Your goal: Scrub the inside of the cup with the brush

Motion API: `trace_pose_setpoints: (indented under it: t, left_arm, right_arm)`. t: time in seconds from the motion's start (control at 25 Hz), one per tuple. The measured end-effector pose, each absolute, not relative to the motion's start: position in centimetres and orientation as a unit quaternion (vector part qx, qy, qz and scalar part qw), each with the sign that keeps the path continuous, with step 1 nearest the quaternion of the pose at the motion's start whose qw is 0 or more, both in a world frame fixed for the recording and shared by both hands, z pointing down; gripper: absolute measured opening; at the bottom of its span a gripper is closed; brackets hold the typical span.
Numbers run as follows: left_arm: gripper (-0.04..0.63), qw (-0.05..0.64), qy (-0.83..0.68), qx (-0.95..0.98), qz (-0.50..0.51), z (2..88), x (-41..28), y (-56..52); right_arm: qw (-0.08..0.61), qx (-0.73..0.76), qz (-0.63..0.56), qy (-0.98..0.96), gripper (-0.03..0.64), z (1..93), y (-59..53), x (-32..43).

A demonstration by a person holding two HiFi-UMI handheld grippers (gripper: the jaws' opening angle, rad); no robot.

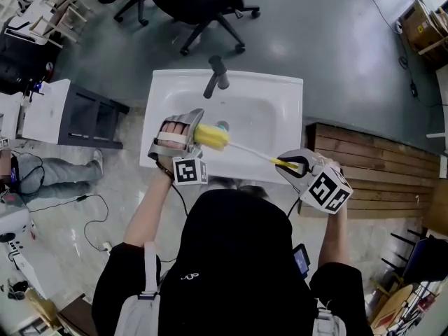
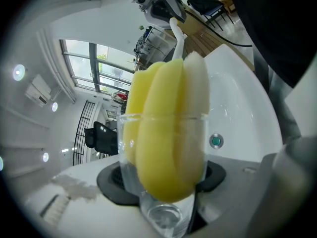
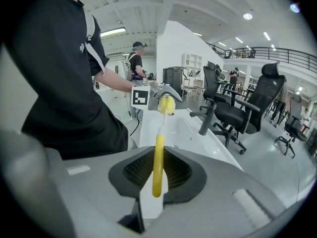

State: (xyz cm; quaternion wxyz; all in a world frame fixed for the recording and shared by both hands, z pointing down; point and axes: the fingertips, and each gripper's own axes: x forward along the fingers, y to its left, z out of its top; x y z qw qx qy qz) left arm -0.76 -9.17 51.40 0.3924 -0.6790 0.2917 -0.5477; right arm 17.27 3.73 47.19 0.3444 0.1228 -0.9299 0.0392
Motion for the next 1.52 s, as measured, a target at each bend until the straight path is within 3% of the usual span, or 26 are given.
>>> trace_pose_setpoints:
  t: [1.52]
  left_arm:
    - [0.267, 0.404, 0.269, -0.630, -0.606, 52.4, 0.9, -9.1]
  right_arm:
    - [0.356, 0.093, 0.037, -0.929, 0.052, 47.7, 1.7, 12.7]
